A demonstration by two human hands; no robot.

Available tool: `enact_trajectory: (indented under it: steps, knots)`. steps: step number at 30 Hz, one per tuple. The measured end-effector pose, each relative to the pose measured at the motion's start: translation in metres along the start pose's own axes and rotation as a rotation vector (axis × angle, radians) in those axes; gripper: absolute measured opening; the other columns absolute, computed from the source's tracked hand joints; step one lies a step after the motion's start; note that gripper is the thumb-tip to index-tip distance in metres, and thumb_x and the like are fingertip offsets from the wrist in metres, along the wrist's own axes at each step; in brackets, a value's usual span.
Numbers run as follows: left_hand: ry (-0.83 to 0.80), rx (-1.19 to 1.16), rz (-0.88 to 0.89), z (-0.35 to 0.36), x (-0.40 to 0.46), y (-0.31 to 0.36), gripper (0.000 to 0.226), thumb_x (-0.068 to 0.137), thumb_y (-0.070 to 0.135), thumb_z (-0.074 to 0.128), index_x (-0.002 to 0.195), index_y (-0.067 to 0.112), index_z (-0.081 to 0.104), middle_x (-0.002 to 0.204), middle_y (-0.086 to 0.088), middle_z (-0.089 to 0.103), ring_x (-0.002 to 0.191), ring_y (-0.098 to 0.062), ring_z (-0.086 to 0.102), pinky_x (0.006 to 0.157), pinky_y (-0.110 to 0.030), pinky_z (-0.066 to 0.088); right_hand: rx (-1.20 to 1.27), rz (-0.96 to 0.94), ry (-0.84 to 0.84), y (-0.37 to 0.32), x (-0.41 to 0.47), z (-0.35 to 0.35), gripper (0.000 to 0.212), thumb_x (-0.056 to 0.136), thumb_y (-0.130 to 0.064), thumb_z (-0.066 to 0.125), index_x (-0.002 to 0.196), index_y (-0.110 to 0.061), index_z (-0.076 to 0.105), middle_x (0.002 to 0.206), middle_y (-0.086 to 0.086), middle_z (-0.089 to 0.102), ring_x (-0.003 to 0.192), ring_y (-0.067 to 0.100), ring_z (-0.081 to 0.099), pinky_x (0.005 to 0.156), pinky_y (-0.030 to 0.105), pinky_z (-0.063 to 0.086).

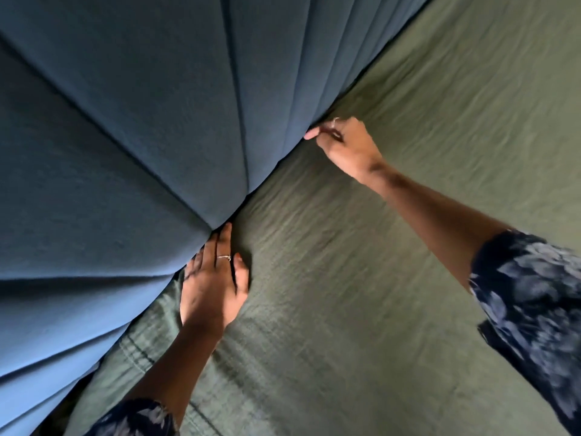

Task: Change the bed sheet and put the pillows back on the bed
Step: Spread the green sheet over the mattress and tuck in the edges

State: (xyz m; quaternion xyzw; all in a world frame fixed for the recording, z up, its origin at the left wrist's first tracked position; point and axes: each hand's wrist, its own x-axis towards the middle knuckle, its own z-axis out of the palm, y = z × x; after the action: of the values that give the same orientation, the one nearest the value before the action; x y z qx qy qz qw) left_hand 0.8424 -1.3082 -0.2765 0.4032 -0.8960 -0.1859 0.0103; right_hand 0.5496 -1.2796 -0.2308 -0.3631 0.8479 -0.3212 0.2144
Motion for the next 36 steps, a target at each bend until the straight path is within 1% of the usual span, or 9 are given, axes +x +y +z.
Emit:
enact_trajectory:
  steps: [2, 4, 7, 21, 23, 27, 29, 33, 36]
  knots:
    - [0.005, 0.005, 0.002, 0.002, 0.000, 0.000, 0.058, 0.091, 0.030, 0.030, 0.138, 0.002, 0.046, 0.126, -0.024, 0.058, 0.110, -0.041, 0.058, 0.092, -0.048, 0.047, 0.066, 0.061, 0.191, 0.009, -0.003, -0.006, 0.028, 0.088, -0.008, 0.048, 0.105, -0.008, 0.071, 0.050, -0.019, 0.055, 0.048, -0.004, 0.049, 0.054, 0.008, 0.034]
    - [0.010, 0.011, -0.006, 0.003, 0.000, 0.000, 0.058, 0.091, 0.030, 0.029, 0.139, 0.002, 0.045, 0.127, -0.024, 0.057, 0.111, -0.041, 0.058, 0.092, -0.049, 0.047, -0.141, 0.024, 0.257, 0.023, 0.008, -0.015, 0.038, 0.089, -0.018, 0.046, 0.120, -0.005, 0.064, 0.097, 0.000, 0.069, 0.090, 0.006, 0.064, 0.084, 0.015, 0.043]
    - [0.014, 0.004, -0.018, 0.004, -0.001, 0.001, 0.058, 0.090, 0.030, 0.028, 0.139, 0.002, 0.045, 0.127, -0.024, 0.057, 0.109, -0.042, 0.058, 0.091, -0.051, 0.048, -0.512, 0.152, 0.049, 0.048, 0.030, -0.035, 0.055, 0.100, -0.036, 0.034, 0.149, -0.012, 0.030, 0.158, 0.005, 0.022, 0.145, 0.020, 0.018, 0.118, 0.036, 0.012]
    - [0.092, 0.044, 0.024, 0.013, 0.002, -0.004, 0.056, 0.088, 0.026, 0.032, 0.135, 0.000, 0.048, 0.113, -0.025, 0.061, 0.094, -0.041, 0.060, 0.080, -0.049, 0.050, -1.105, 0.192, -0.343, 0.016, 0.101, -0.032, 0.061, 0.098, -0.049, 0.017, 0.154, -0.027, 0.010, 0.161, -0.004, 0.008, 0.148, 0.021, 0.000, 0.114, 0.060, -0.006]
    - [0.099, 0.043, 0.030, 0.015, 0.001, -0.006, 0.057, 0.088, 0.027, 0.031, 0.135, 0.000, 0.048, 0.114, -0.024, 0.060, 0.096, -0.041, 0.060, 0.082, -0.049, 0.049, -0.808, 0.250, -0.268, 0.018, 0.100, -0.034, 0.059, 0.098, -0.044, 0.029, 0.152, -0.021, 0.023, 0.159, -0.003, 0.016, 0.147, 0.020, 0.006, 0.118, 0.052, 0.000]
    - [0.115, 0.040, 0.047, 0.017, 0.002, -0.009, 0.057, 0.090, 0.028, 0.030, 0.137, 0.001, 0.047, 0.124, -0.023, 0.058, 0.107, -0.041, 0.057, 0.091, -0.049, 0.046, 0.693, 0.319, 0.216, 0.017, 0.055, -0.051, 0.026, 0.075, -0.026, 0.061, 0.097, -0.013, 0.067, 0.111, 0.004, 0.067, 0.098, 0.012, 0.059, 0.089, 0.020, 0.042]
    - [0.117, 0.035, 0.051, 0.017, 0.002, -0.008, 0.058, 0.090, 0.029, 0.029, 0.138, 0.001, 0.047, 0.126, -0.023, 0.057, 0.111, -0.040, 0.056, 0.094, -0.048, 0.044, 0.833, 0.356, 0.416, 0.024, 0.028, -0.055, 0.013, 0.083, -0.025, 0.055, 0.090, -0.020, 0.065, 0.092, -0.004, 0.062, 0.082, 0.008, 0.056, 0.078, 0.020, 0.041]
    - [0.109, 0.019, 0.066, 0.013, 0.001, -0.009, 0.059, 0.090, 0.031, 0.028, 0.138, 0.001, 0.046, 0.127, -0.023, 0.057, 0.113, -0.041, 0.056, 0.096, -0.049, 0.045, -0.260, 0.259, 0.291, 0.053, -0.042, -0.011, 0.054, 0.099, -0.040, 0.040, 0.141, -0.007, 0.043, 0.150, 0.012, 0.037, 0.138, 0.020, 0.035, 0.113, 0.030, 0.021]
    - [0.127, 0.002, 0.075, 0.010, 0.000, -0.009, 0.060, 0.090, 0.032, 0.027, 0.138, 0.002, 0.047, 0.129, -0.022, 0.057, 0.112, -0.040, 0.057, 0.094, -0.047, 0.046, -0.576, 0.035, 0.185, 0.038, -0.112, 0.052, 0.073, 0.094, -0.054, 0.019, 0.150, -0.007, 0.026, 0.158, 0.012, 0.020, 0.146, 0.023, 0.019, 0.118, 0.040, 0.009]
